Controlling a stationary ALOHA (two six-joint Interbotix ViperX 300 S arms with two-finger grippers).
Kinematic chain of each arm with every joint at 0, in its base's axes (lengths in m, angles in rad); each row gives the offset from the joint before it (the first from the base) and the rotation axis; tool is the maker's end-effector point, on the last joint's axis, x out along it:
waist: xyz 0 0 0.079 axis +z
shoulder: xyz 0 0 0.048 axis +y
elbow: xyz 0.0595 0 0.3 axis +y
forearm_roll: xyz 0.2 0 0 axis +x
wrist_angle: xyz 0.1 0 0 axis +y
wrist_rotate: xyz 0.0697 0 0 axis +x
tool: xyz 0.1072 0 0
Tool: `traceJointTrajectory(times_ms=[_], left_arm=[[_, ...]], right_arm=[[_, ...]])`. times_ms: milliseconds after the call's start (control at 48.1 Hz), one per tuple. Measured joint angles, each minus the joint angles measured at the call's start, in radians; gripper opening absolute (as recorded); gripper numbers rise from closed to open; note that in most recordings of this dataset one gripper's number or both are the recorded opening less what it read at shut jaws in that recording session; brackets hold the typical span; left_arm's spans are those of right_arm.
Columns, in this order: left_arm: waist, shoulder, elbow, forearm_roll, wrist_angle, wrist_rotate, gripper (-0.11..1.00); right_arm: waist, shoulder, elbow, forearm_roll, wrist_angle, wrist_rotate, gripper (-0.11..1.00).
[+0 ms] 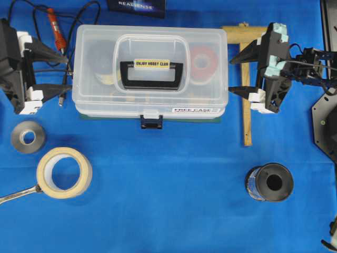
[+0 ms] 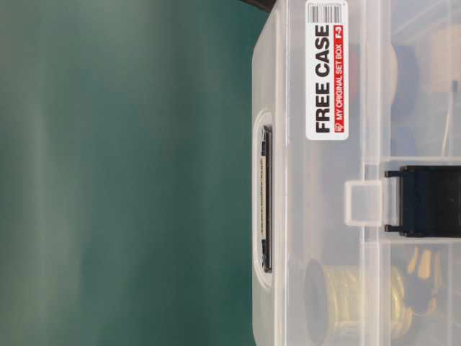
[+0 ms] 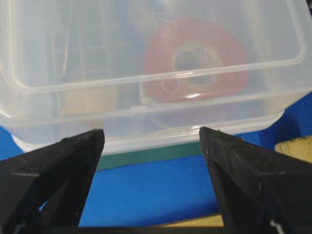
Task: Open the tool box with both arms.
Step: 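Move both grippers to the front corners of the clear box lid, then grip the lid's front edge with both grippers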
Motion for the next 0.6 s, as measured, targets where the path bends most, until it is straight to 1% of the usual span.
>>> traceJointTrajectory(times_ms=[291,603], left_arm=[[0.008,0.061,-0.008,0.002,-0.028,0.008,0.78],[0.009,0.075,-0.009,0.002,-0.038,0.006,0.78]], right_arm=[[0.0,0.002,0.0,-0.003,0.0,0.0,0.82],[-0.002,-0.008,-0.002,-0.003,0.002,-0.002,0.82]])
